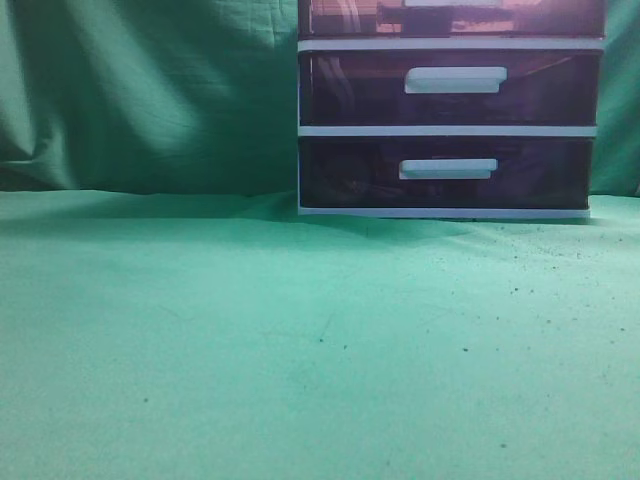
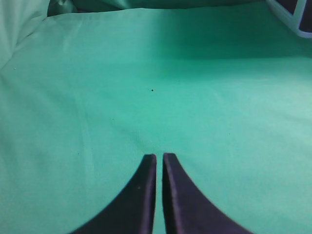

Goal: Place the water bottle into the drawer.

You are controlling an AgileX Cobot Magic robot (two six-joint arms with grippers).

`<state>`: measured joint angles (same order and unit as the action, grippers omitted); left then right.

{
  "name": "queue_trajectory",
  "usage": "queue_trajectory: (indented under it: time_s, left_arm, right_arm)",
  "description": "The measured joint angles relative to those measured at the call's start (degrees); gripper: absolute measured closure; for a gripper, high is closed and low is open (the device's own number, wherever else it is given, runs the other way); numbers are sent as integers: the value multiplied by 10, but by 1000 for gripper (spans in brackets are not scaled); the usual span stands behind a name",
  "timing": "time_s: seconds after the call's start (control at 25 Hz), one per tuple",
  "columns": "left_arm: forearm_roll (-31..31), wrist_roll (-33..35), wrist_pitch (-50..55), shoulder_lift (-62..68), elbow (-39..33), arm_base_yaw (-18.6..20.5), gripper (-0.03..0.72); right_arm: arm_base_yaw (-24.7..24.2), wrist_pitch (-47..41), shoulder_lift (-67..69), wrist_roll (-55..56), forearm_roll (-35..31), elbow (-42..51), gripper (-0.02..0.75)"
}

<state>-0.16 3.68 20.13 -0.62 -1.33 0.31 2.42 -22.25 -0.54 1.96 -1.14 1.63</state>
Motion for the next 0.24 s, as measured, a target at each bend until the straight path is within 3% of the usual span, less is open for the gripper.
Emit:
queue_trajectory:
  time_s: [0.24]
  left_arm:
    - [0, 0, 0, 0, 0, 0, 688]
  right_arm:
    - [0, 0, 0, 0, 0, 0, 738]
